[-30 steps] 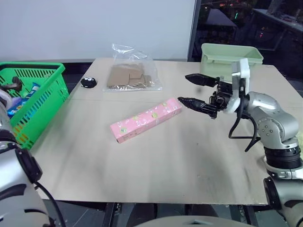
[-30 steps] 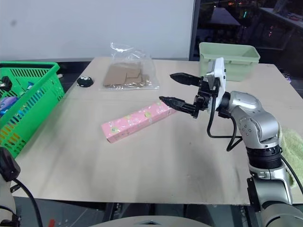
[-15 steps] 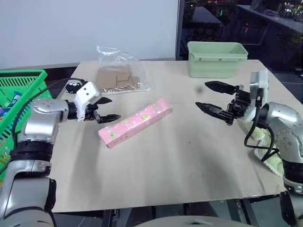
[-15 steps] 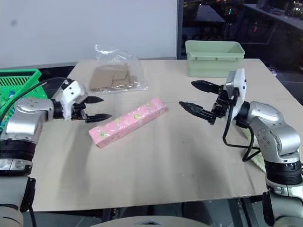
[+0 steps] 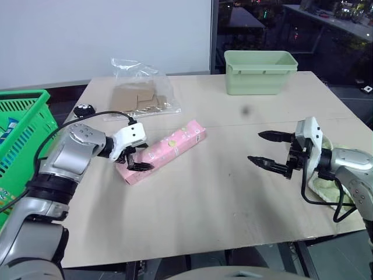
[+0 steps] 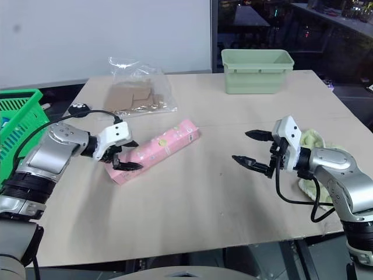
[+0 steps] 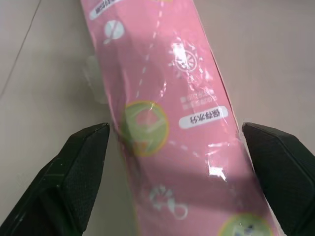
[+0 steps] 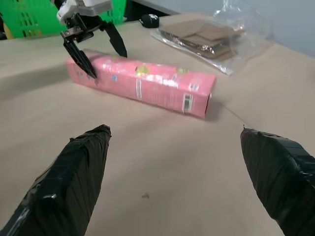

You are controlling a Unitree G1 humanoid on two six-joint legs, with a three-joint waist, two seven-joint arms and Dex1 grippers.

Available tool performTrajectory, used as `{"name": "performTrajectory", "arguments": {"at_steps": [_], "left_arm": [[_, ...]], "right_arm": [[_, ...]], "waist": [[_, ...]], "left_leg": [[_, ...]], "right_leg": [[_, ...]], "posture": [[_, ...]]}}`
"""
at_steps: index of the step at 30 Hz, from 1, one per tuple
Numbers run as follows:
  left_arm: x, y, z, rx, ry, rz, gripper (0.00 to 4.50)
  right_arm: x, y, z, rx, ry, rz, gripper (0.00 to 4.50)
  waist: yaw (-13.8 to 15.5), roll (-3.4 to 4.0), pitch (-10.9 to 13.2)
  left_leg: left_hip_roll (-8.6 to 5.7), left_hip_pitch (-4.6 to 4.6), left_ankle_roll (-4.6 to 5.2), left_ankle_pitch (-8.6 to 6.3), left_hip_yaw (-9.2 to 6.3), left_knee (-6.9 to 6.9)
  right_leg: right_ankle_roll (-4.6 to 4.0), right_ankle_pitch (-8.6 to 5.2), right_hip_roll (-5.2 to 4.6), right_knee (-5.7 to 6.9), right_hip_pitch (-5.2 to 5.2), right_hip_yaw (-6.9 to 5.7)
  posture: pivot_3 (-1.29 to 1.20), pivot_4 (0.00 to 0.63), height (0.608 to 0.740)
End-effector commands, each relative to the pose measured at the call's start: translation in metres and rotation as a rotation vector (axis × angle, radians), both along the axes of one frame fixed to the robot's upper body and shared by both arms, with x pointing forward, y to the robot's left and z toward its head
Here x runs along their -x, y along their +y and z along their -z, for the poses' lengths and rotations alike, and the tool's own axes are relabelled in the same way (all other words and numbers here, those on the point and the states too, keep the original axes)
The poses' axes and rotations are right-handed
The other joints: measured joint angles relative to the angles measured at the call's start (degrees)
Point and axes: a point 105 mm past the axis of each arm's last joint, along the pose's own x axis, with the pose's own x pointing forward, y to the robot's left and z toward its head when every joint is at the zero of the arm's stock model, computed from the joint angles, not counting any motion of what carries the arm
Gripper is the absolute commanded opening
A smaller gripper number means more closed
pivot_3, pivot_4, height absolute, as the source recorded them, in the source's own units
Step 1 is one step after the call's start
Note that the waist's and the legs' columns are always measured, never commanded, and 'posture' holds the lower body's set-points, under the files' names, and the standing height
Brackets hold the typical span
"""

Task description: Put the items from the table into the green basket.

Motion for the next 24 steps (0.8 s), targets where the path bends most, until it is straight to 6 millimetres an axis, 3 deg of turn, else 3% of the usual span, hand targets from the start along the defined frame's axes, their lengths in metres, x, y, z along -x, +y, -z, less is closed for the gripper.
{"name": "performTrajectory", "arguments": {"at_steps": [1, 7, 10, 13, 18, 19, 23, 24], "left_arm": [[-0.005, -0.006, -0.001, -0.025, -0.023, 0.019, 4.45], [0.02, -0.013, 0.017, -0.043, 0.111, 0.09, 4.45], [0.015, -0.009, 0.022, -0.072, 0.079, 0.045, 4.45], [0.009, -0.01, 0.022, -0.05, 0.051, 0.01, 3.66], [0.003, -0.014, 0.02, -0.014, 0.006, 0.009, 1.66], [-0.003, -0.016, 0.015, 0.011, -0.037, -0.002, 1.59], [-0.036, -0.015, -0.032, 0.202, -0.247, -0.176, 0.43], [-0.044, -0.01, -0.042, 0.212, -0.304, -0.229, 0.43]], "right_arm": [[0.004, 0.004, -0.01, 0.003, -0.047, -0.022, 4.5], [0.001, 0.001, -0.01, 0.011, -0.064, -0.005, 4.5], [-0.001, 0.001, -0.015, -0.005, -0.084, 0.005, 4.5], [0.001, 0.002, -0.017, -0.007, -0.083, 0.003, 4.5], [0.003, 0.0, -0.017, -0.005, -0.078, 0.002, 4.5], [0.003, 0.001, -0.019, -0.016, -0.081, -0.003, 4.5], [0.011, 0.016, -0.039, -0.125, -0.095, -0.088, 4.5], [0.013, 0.019, -0.045, -0.155, -0.093, -0.113, 4.5]], "waist": [[0.0, 0.0, 0.0], [-0.24, 0.02, -0.01], [-0.67, 0.04, -0.01], [-0.7, 0.04, -0.01], [-0.69, 0.47, -0.28], [-0.57, 0.63, -0.36], [0.64, 0.85, -0.28], [0.83, 0.77, -0.2]], "left_leg": [[0.0, 0.0, 0.0, 0.0, 0.0, 0.0], [0.0, -0.02, 0.0, 0.0, 0.01, 0.0], [0.01, -0.02, 0.0, -0.01, 0.01, -0.02], [0.0, -0.02, 0.0, -0.01, -0.02, 0.0], [-0.05, 0.1, 0.0, 0.0, -0.01, 0.04], [-0.05, 0.1, 0.0, 0.0, -0.01, 0.04], [-0.1, 0.23, 0.02, 0.01, -0.15, 0.08], [-0.1, 0.22, 0.02, 0.02, -0.19, 0.1]], "right_leg": [[0.03, -0.02, 0.0, 0.0, 0.0, 0.0], [0.0, 0.0, 0.0, -0.02, 0.0, 0.01], [-0.01, 0.0, -0.01, -0.02, 0.0, 0.01], [0.03, -0.02, -0.01, -0.02, 0.01, -0.01], [0.2, -0.12, -0.07, -0.03, 0.15, 0.0], [0.2, -0.12, -0.07, -0.03, 0.15, -0.01], [0.24, -0.14, -0.07, -0.04, 0.38, -0.1], [0.24, -0.14, -0.07, -0.03, 0.42, -0.15]], "posture": [[-0.16, 0.0, 0.74], [-0.17, 0.0, 0.74], [-0.18, 0.0, 0.74], [-0.18, 0.0, 0.74], [-0.18, 0.0, 0.74], [-0.18, 0.0, 0.74], [-0.17, 0.0, 0.74], [-0.16, 0.0, 0.74]]}}
